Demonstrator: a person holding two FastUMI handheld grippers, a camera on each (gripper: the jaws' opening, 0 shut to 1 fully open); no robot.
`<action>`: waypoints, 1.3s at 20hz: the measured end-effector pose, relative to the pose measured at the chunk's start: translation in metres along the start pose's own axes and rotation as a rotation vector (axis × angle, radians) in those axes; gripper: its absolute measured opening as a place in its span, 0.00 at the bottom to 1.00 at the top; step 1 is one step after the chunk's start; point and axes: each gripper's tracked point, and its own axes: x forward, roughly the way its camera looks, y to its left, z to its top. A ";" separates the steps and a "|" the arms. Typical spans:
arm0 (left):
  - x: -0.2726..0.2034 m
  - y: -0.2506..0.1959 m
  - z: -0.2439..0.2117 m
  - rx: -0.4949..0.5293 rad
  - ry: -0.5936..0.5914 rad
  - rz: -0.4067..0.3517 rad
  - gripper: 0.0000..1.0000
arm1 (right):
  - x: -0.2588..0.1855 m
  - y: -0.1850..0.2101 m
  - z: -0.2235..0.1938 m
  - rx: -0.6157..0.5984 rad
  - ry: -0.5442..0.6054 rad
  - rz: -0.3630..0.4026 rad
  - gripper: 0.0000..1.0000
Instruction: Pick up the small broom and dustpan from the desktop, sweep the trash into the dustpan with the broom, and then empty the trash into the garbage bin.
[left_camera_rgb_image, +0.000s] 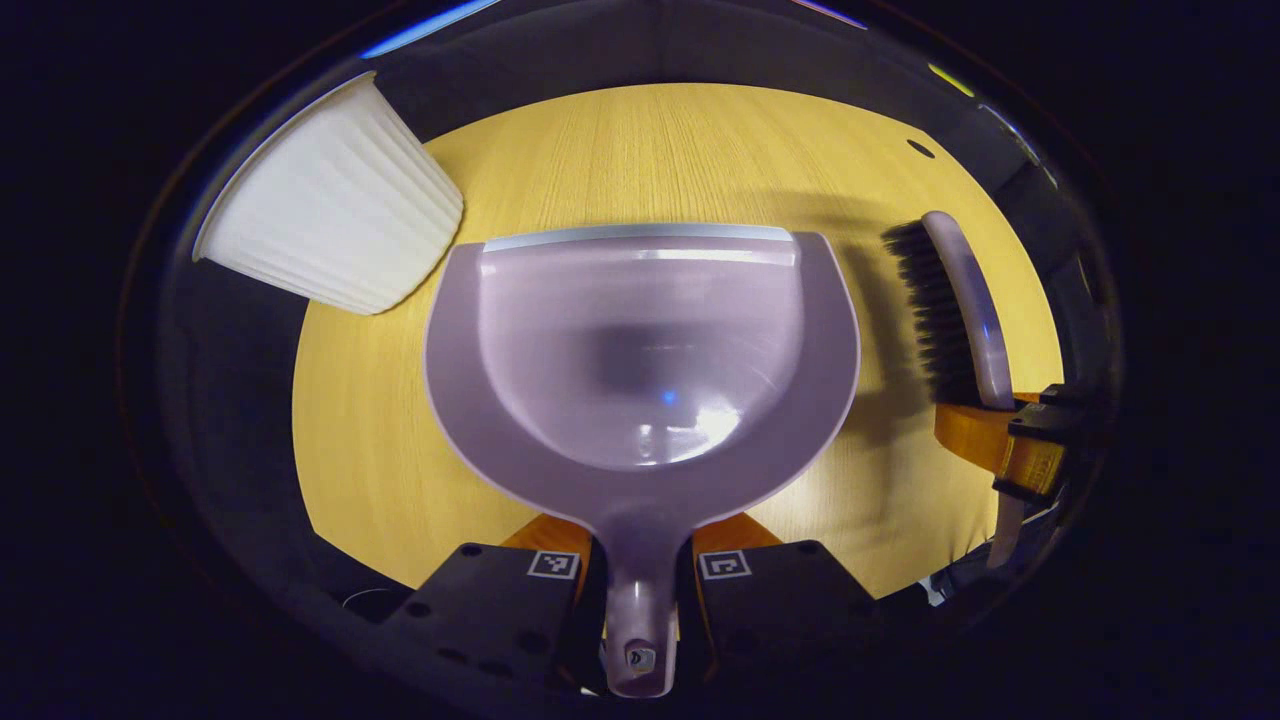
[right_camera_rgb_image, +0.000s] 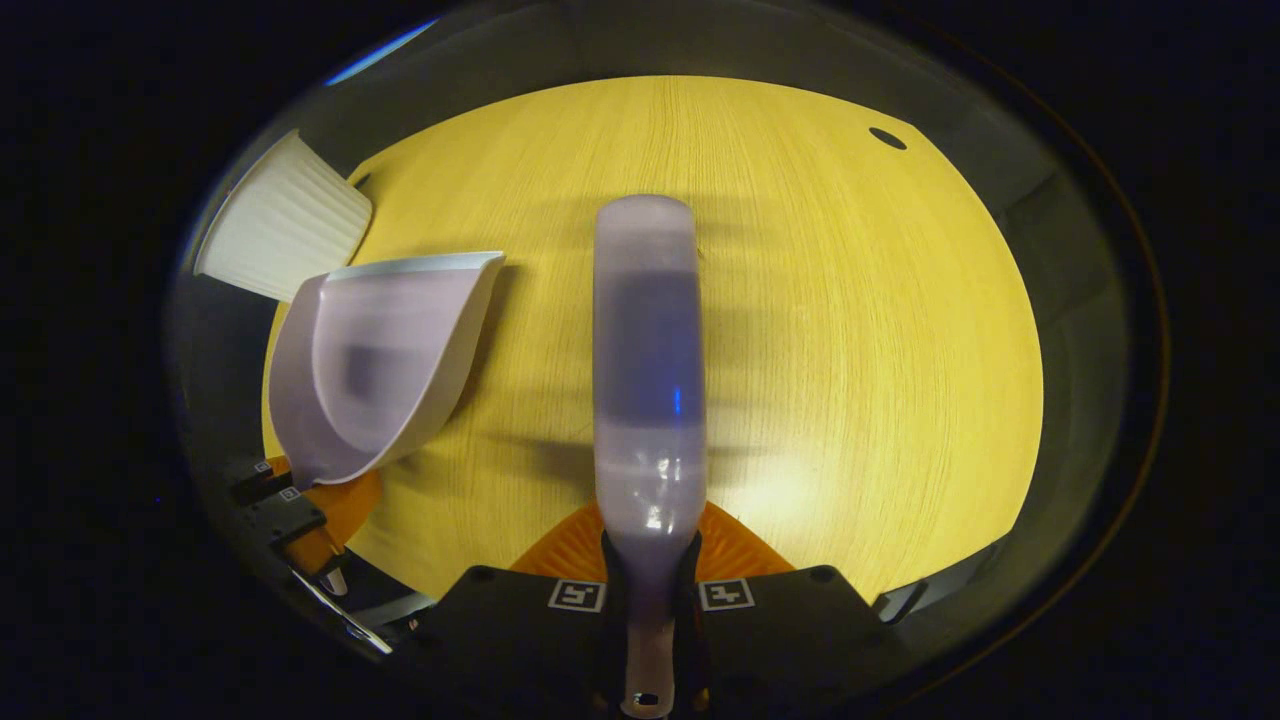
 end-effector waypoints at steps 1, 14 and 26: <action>-0.002 -0.004 0.000 -0.008 0.010 -0.009 0.27 | -0.003 0.000 0.000 0.004 0.011 0.000 0.19; 0.002 -0.006 -0.001 -0.034 0.070 -0.069 0.28 | -0.010 0.001 0.001 -0.007 0.043 -0.035 0.20; -0.001 0.007 -0.011 -0.011 0.087 -0.036 0.45 | -0.010 0.005 -0.002 -0.023 0.029 -0.046 0.49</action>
